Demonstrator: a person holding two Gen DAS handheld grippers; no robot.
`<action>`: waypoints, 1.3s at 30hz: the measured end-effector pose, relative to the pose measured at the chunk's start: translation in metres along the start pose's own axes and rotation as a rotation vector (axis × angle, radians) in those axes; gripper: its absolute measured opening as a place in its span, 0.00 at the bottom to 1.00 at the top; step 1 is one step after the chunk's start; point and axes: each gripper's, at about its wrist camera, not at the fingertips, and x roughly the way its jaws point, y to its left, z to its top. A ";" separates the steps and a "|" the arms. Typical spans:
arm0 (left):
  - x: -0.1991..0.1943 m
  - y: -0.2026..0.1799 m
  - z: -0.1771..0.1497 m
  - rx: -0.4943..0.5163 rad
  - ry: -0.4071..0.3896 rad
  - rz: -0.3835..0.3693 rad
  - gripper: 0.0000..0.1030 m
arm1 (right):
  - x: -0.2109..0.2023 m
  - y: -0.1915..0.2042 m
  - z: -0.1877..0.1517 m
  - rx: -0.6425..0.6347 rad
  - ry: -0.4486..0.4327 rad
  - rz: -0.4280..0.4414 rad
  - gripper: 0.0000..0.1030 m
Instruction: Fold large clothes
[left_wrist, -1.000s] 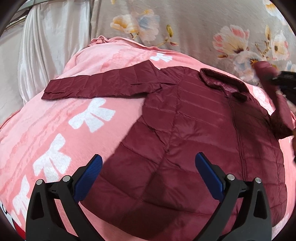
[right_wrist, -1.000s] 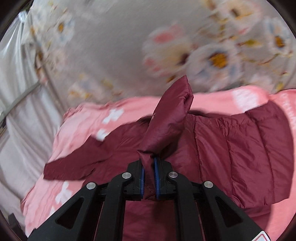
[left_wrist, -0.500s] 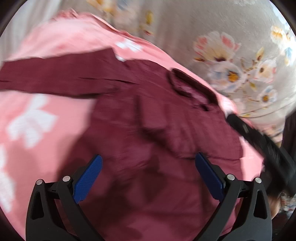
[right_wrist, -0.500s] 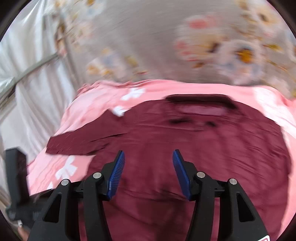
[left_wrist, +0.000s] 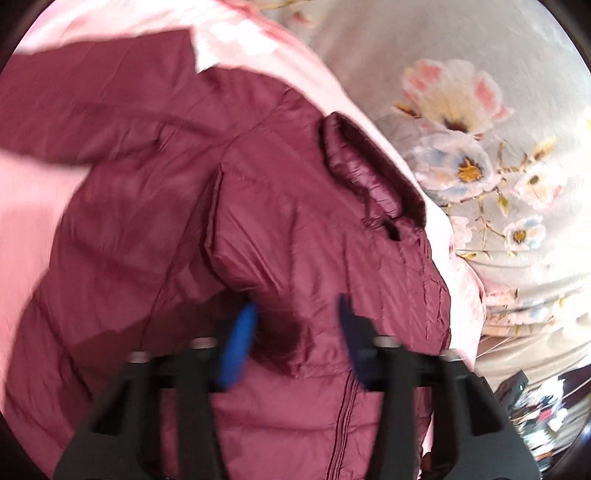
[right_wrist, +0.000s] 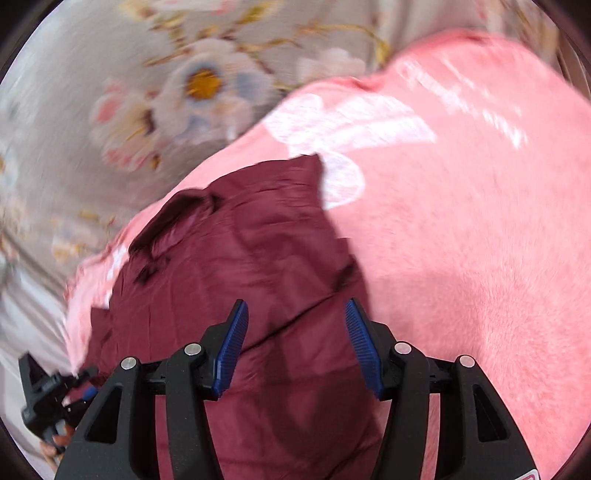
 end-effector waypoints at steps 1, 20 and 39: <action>-0.004 -0.008 0.004 0.031 -0.017 0.003 0.14 | 0.004 -0.004 0.002 0.019 0.003 0.004 0.53; -0.012 -0.049 0.042 0.291 -0.196 0.145 0.03 | 0.001 0.002 0.021 0.082 0.040 0.099 0.38; 0.034 -0.007 0.035 0.295 -0.105 0.328 0.02 | 0.023 -0.007 0.030 -0.002 -0.019 -0.127 0.01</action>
